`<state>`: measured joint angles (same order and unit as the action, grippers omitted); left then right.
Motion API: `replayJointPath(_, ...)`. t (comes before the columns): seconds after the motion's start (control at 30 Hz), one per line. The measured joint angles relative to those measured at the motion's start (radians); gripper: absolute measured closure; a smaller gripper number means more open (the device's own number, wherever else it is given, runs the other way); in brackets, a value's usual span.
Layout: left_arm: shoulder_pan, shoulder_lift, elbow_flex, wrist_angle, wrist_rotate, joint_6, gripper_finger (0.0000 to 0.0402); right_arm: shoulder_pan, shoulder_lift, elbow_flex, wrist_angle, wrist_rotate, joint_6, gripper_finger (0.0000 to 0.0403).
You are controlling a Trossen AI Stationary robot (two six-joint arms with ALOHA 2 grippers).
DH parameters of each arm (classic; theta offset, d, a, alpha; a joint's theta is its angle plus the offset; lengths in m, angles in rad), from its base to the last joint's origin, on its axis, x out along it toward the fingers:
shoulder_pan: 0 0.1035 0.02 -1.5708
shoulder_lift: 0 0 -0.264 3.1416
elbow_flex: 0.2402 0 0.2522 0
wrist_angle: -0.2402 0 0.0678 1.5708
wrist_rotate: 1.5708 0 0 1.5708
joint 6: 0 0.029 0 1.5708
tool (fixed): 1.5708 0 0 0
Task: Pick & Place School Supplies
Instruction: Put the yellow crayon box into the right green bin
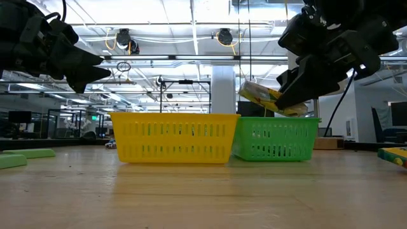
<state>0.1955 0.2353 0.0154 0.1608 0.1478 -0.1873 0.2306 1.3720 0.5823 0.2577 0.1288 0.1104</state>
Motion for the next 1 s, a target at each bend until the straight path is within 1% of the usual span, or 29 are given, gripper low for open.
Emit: replayJointPath(1.0,0.000,0.000,0.000,0.000,0.000,0.000,0.0188,0.000,0.022,0.000,0.023,0.000,-0.024,0.0287)
